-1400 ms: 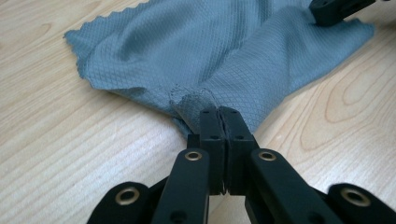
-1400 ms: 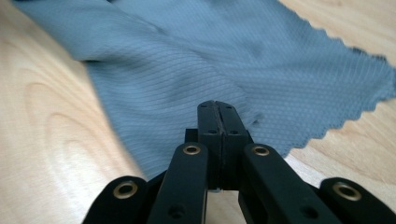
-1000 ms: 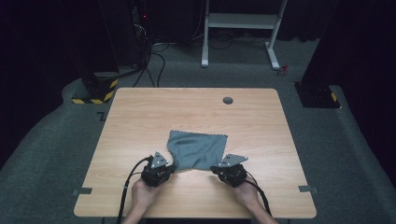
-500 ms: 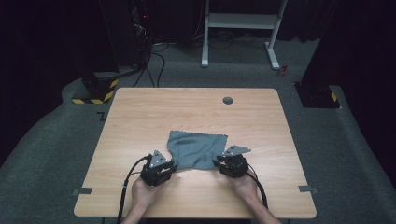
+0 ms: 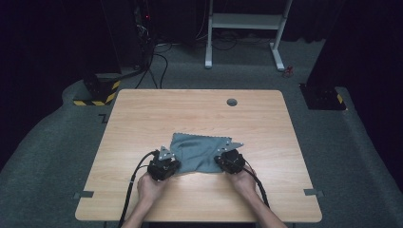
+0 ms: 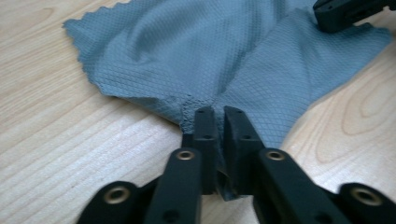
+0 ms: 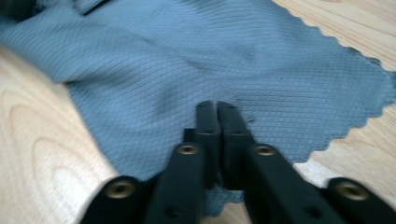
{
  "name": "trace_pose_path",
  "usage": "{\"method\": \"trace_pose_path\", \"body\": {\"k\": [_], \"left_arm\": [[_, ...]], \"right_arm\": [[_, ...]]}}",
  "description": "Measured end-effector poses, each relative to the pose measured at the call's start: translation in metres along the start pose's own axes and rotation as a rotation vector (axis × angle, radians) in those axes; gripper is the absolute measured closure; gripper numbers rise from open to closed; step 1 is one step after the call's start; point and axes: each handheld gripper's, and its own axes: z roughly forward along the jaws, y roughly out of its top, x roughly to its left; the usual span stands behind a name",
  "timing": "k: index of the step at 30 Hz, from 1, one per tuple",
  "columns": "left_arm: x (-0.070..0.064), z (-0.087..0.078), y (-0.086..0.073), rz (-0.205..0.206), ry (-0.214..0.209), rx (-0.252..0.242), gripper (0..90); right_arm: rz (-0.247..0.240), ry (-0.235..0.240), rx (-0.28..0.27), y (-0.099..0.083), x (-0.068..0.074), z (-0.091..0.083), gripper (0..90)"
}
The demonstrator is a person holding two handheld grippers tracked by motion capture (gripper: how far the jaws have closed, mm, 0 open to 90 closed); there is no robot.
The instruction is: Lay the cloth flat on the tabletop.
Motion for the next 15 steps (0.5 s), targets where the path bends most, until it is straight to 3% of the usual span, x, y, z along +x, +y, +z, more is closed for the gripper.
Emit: {"method": "trace_pose_path", "body": {"k": [3, 9, 10, 11, 15], "left_arm": [[-0.003, -0.002, -0.001, 0.009, -0.014, -0.002, 88.7], [-0.01, -0.01, -0.003, 0.04, -0.03, -0.02, 89.0], [-0.015, -0.012, -0.006, 0.051, -0.038, -0.023, 89.0], [-0.017, -0.013, -0.008, 0.053, -0.043, -0.026, 89.0], [-0.027, -0.017, -0.019, 0.063, -0.063, -0.031, 89.1]], "right_arm": [[-0.024, 0.011, -0.014, -0.001, 0.003, -0.001, 90.0], [-0.026, 0.029, -0.049, -0.001, 0.007, -0.01, 89.2], [-0.004, 0.016, -0.063, 0.0, 0.004, -0.011, 77.7], [0.021, 0.026, -0.063, 0.0, 0.001, -0.011, 72.7], [0.062, 0.046, -0.057, 0.0, -0.003, -0.008, 63.7]]}}
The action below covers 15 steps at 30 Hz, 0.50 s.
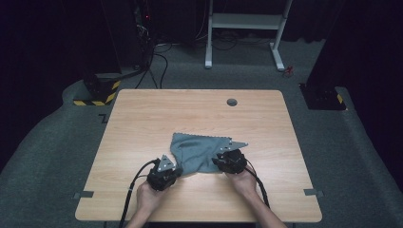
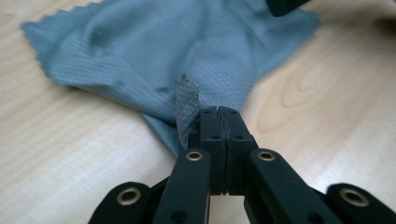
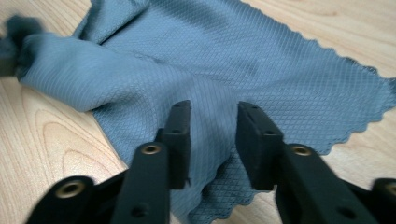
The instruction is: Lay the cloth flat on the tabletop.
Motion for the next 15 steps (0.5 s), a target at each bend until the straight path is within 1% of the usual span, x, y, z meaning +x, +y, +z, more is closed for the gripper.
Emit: {"method": "trace_pose_path", "body": {"k": [2, 4, 5, 6, 8, 9, 10, 11, 12, 13, 14, 15], "left_arm": [[-0.004, -0.001, -0.005, 0.002, -0.012, 0.003, 89.1], [-0.008, -0.001, -0.009, 0.008, -0.023, 0.007, 89.0], [-0.009, -0.001, -0.01, 0.003, -0.03, 0.006, 89.0], [-0.01, -0.001, -0.011, 0.009, -0.032, 0.007, 88.9], [-0.013, -0.002, -0.013, 0.008, -0.039, 0.006, 88.2], [-0.013, -0.002, -0.013, 0.008, -0.039, 0.006, 87.4], [-0.014, -0.003, -0.014, 0.005, -0.046, -0.002, 86.1], [-0.015, -0.004, -0.014, 0.004, -0.047, -0.004, 84.8], [-0.015, -0.004, -0.014, 0.004, -0.047, -0.004, 83.3], [-0.015, -0.008, -0.014, -0.002, -0.047, -0.021, 80.9], [-0.014, -0.01, -0.013, -0.003, -0.051, -0.025, 77.9], [-0.014, -0.012, -0.011, 0.002, -0.053, -0.025, 73.9]], "right_arm": [[-0.003, -0.007, 0.003, 0.0, 0.001, 0.001, 61.5], [0.002, 0.003, 0.005, -0.001, 0.001, 0.004, 59.0], [0.014, 0.006, 0.015, -0.001, 0.001, 0.005, 58.3], [0.014, 0.009, 0.021, -0.001, 0.001, 0.006, 58.1], [0.017, 0.012, 0.035, -0.001, 0.001, 0.009, 59.6], [0.016, 0.008, 0.038, -0.002, 0.003, 0.009, 65.6], [-0.007, 0.005, 0.03, -0.003, 0.004, 0.009, 72.6], [-0.022, 0.013, 0.028, -0.003, 0.006, 0.008, 77.4], [-0.022, 0.013, 0.028, -0.003, 0.006, 0.008, 77.4], [-0.054, 0.028, 0.027, -0.004, 0.009, 0.007, 86.7], [-0.07, 0.03, 0.024, -0.004, 0.011, 0.006, 89.4], [-0.08, 0.034, 0.021, -0.004, 0.013, 0.004, 89.6]]}}
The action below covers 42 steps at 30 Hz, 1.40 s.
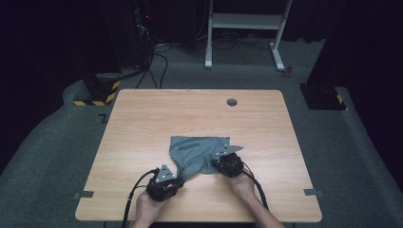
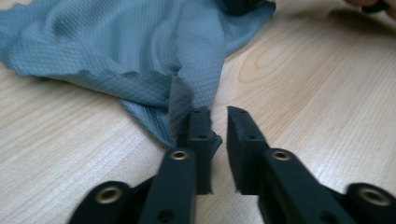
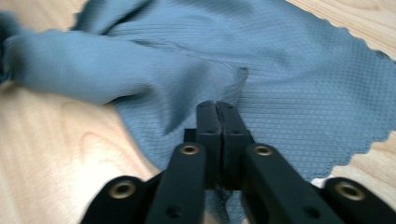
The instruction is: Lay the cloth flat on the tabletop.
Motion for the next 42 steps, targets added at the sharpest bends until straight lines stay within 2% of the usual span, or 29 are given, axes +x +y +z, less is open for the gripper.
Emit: {"method": "trace_pose_path", "body": {"k": [2, 5, 7, 8, 9, 10, 11, 13, 14, 16, 18, 20, 22, 26, 27, 28, 29, 37, 38, 39, 41, 42], "left_arm": [[-0.001, -0.005, 0.003, 0.008, 0.012, -0.021, 68.0], [0.001, -0.013, 0.007, 0.01, 0.039, -0.048, 63.9], [0.003, -0.015, 0.008, -0.004, 0.046, -0.06, 62.7], [0.009, -0.017, 0.011, -0.046, 0.052, -0.073, 62.3], [0.012, -0.017, 0.012, -0.066, 0.052, -0.074, 61.9], [0.012, -0.017, 0.012, -0.066, 0.052, -0.074, 61.3], [0.018, -0.015, 0.014, -0.092, 0.046, -0.061, 60.4], [0.021, -0.012, 0.016, -0.095, 0.046, -0.059, 58.7], [0.02, -0.011, 0.017, -0.111, 0.038, -0.065, 58.0], [0.019, -0.007, 0.018, -0.106, 0.039, -0.058, 56.6], [0.015, -0.002, 0.019, -0.092, 0.034, -0.044, 55.9], [0.011, 0.002, 0.018, -0.073, 0.038, -0.023, 56.8], [0.009, 0.006, 0.017, -0.06, 0.034, 0.001, 61.0], [0.006, 0.008, 0.017, -0.027, 0.046, 0.028, 76.9], [0.006, 0.008, 0.017, -0.027, 0.046, 0.028, 80.9], [0.005, 0.006, 0.016, -0.019, 0.057, 0.03, 84.6], [0.005, 0.005, 0.015, -0.016, 0.059, 0.031, 86.9], [0.01, -0.01, 0.005, -0.049, 0.092, 0.008, 88.4], [0.012, -0.014, 0.001, -0.067, 0.101, 0.009, 88.4], [0.014, -0.015, -0.001, -0.067, 0.109, 0.014, 88.4], [0.016, -0.017, -0.006, -0.101, 0.116, 0.022, 88.1], [0.017, -0.017, -0.008, -0.105, 0.124, 0.027, 88.0]], "right_arm": [[-0.015, 0.005, -0.014, -0.001, 0.003, -0.004, 89.8], [-0.027, 0.015, -0.034, -0.004, 0.007, -0.011, 89.9], [-0.031, 0.023, -0.04, -0.007, 0.01, -0.016, 89.9], [-0.032, 0.026, -0.044, -0.009, 0.012, -0.018, 89.9], [-0.037, 0.031, -0.046, -0.011, 0.013, -0.021, 89.9], [-0.037, 0.031, -0.046, -0.011, 0.013, -0.021, 89.9], [-0.05, 0.047, -0.05, -0.017, 0.017, -0.026, 89.9], [-0.083, 0.066, -0.052, -0.024, 0.022, -0.031, 89.9], [-0.107, 0.069, -0.051, -0.028, 0.025, -0.033, 89.9], [-0.163, 0.052, -0.042, -0.037, 0.033, -0.038, 89.8], [-0.181, 0.057, -0.038, -0.044, 0.038, -0.041, 89.7], [-0.178, 0.067, -0.044, -0.049, 0.04, -0.044, 88.2], [-0.166, 0.082, -0.054, -0.053, 0.04, -0.047, 83.1], [-0.145, 0.099, -0.09, -0.057, 0.038, -0.055, 72.8], [-0.145, 0.099, -0.09, -0.057, 0.038, -0.055, 72.8], [-0.131, 0.121, -0.121, -0.058, 0.035, -0.059, 71.3], [-0.131, 0.126, -0.129, -0.058, 0.034, -0.061, 70.9], [-0.107, 0.141, -0.173, -0.056, 0.029, -0.067, 70.1], [-0.095, 0.152, -0.192, -0.056, 0.03, -0.07, 69.6], [-0.087, 0.154, -0.202, -0.056, 0.03, -0.071, 69.4], [-0.071, 0.131, -0.22, -0.054, 0.03, -0.073, 69.1], [-0.057, 0.11, -0.214, -0.053, 0.031, -0.074, 68.8]]}}
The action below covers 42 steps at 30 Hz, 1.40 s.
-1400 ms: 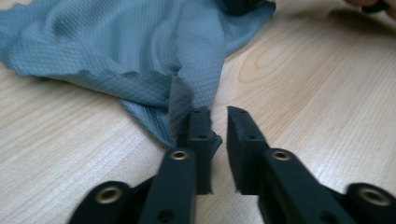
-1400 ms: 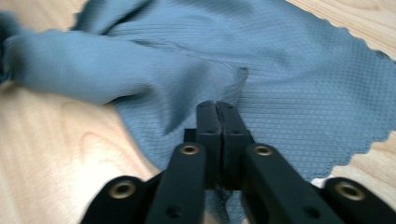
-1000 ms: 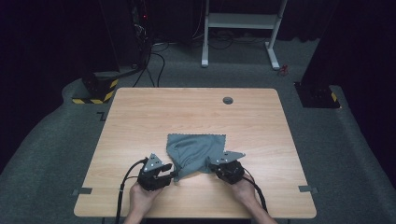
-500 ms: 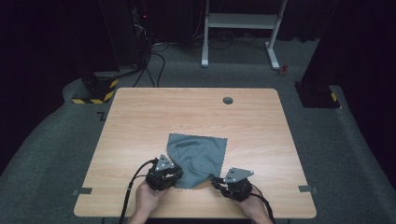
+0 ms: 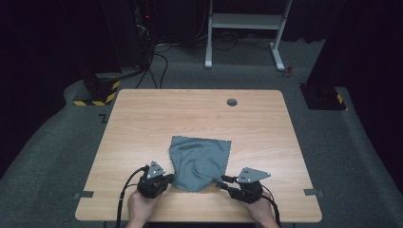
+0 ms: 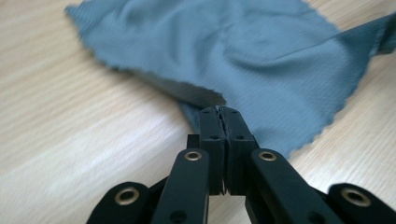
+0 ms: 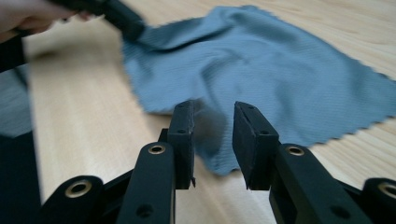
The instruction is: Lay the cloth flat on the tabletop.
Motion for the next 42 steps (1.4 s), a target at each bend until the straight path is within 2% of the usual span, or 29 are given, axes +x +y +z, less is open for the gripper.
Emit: {"method": "trace_pose_path", "body": {"k": [4, 7, 8, 11, 12, 14, 16, 19, 23, 29, 33, 35, 37, 39, 40, 42], "left_arm": [[0.003, -0.001, -0.006, -0.021, 0.017, 0.008, 87.4], [0.007, -0.003, -0.011, -0.037, 0.031, 0.009, 87.4], [0.009, -0.005, -0.013, -0.04, 0.048, 0.018, 87.4], [0.014, -0.005, -0.018, -0.057, 0.06, 0.033, 85.9], [0.016, -0.005, -0.02, -0.065, 0.065, 0.035, 85.2], [0.018, -0.005, -0.023, -0.083, 0.072, 0.031, 83.0], [0.019, -0.005, -0.024, -0.087, 0.074, 0.029, 77.6], [0.02, -0.006, -0.023, -0.077, 0.094, -0.014, 64.4], [0.021, -0.001, -0.018, -0.073, 0.111, -0.033, 53.3], [0.022, 0.009, -0.014, -0.053, 0.148, -0.03, 49.5], [0.022, 0.013, -0.015, -0.041, 0.163, -0.021, 48.1], [0.022, 0.014, -0.015, -0.044, 0.153, -0.016, 48.0], [0.021, 0.014, -0.016, -0.036, 0.155, -0.016, 47.7], [0.021, 0.013, -0.016, -0.033, 0.152, -0.012, 47.5], [0.021, 0.013, -0.016, -0.033, 0.152, -0.012, 47.3], [0.02, 0.013, -0.015, -0.033, 0.154, -0.01, 47.2]], "right_arm": [[0.004, -0.014, 0.02, 0.005, 0.001, 0.006, 68.9], [0.017, 0.007, 0.082, 0.006, 0.001, 0.021, 68.8], [0.021, 0.013, 0.115, 0.005, 0.002, 0.025, 68.7], [-0.001, 0.011, 0.167, 0.001, 0.006, 0.032, 65.8], [-0.008, 0.005, 0.172, 0.0, 0.006, 0.032, 65.0], [0.011, -0.009, 0.162, -0.002, 0.005, 0.03, 63.6], [0.033, -0.032, 0.151, -0.002, 0.001, 0.026, 63.5], [0.06, -0.062, 0.151, -0.004, -0.005, 0.021, 63.8], [0.072, -0.07, 0.168, -0.009, -0.004, 0.019, 64.2], [0.029, -0.053, 0.133, -0.012, 0.014, 0.017, 65.2], [-0.002, -0.03, 0.152, -0.01, 0.027, 0.024, 65.6], [-0.006, -0.02, 0.166, -0.011, 0.028, 0.029, 66.9], [-0.017, -0.026, 0.174, -0.013, 0.03, 0.031, 72.0], [-0.049, -0.047, 0.187, -0.013, 0.031, 0.03, 78.0], [-0.049, -0.047, 0.187, -0.013, 0.031, 0.03, 78.0], [-0.098, -0.063, 0.2, -0.013, 0.035, 0.028, 84.4]]}}
